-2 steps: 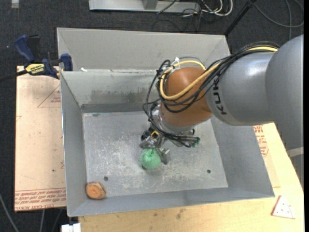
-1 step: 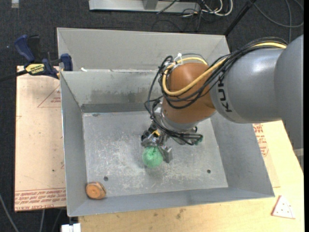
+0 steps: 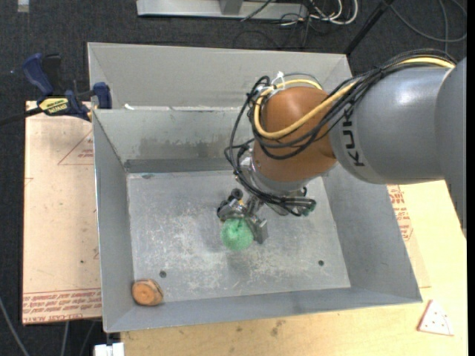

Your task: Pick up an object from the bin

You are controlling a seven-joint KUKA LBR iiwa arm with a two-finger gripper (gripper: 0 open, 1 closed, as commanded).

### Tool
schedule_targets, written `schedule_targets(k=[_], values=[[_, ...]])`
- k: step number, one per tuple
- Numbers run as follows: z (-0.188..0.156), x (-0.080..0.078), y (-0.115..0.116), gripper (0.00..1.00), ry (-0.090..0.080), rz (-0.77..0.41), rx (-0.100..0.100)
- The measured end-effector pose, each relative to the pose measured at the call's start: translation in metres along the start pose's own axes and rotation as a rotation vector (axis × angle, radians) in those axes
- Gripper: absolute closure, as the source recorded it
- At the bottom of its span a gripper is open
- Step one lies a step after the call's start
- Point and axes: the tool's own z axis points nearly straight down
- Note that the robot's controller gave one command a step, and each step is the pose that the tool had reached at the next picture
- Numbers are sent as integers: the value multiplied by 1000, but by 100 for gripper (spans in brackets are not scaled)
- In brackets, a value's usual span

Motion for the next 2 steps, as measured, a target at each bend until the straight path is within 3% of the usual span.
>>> schedule_targets(k=[2], values=[[-28, -1, 0, 100, -2, 1, 2]])
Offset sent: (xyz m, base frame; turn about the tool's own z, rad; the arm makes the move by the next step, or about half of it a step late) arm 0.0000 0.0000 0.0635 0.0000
